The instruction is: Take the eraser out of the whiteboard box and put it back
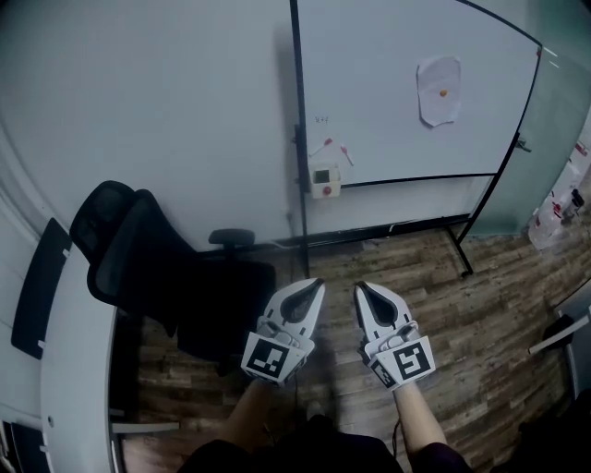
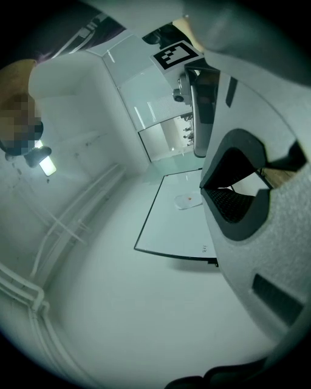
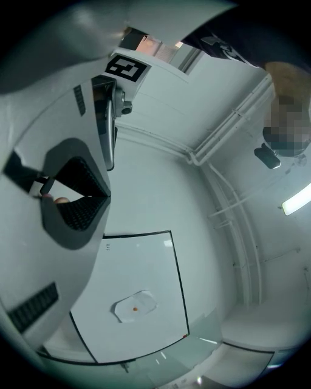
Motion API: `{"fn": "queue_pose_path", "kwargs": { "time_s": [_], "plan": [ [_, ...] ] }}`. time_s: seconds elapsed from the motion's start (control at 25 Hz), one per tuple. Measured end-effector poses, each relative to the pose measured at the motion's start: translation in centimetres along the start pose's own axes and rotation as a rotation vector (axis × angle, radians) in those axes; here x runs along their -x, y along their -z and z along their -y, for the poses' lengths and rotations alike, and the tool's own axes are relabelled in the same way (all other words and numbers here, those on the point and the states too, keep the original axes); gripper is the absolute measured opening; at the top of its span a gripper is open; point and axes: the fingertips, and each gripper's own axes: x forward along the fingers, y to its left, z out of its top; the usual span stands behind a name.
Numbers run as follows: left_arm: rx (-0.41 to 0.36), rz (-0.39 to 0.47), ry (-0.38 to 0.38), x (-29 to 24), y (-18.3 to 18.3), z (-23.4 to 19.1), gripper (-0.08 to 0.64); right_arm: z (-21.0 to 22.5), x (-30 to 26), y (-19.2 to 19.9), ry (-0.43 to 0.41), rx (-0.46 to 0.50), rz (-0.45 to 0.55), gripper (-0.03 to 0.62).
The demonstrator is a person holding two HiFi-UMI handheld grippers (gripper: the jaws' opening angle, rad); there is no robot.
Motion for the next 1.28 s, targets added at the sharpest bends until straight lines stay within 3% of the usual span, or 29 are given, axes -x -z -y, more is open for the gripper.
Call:
{"fn": "queue_pose_path", "kwargs": {
  "time_s": [0.52,1.28],
  "plan": [
    [0.019,-0.018,-0.028,-5.4,4.2,-7.7,0.005,5.4,-7.5,3.2,0.004,-0.008,-0.036,0.003],
    [0.034,-0.077,-0.133,-20.5,8.9,-15.0,0.005,19.2,-17.9,7.9,-0.088,-0.066,-0.034,0.003]
  ]
}}
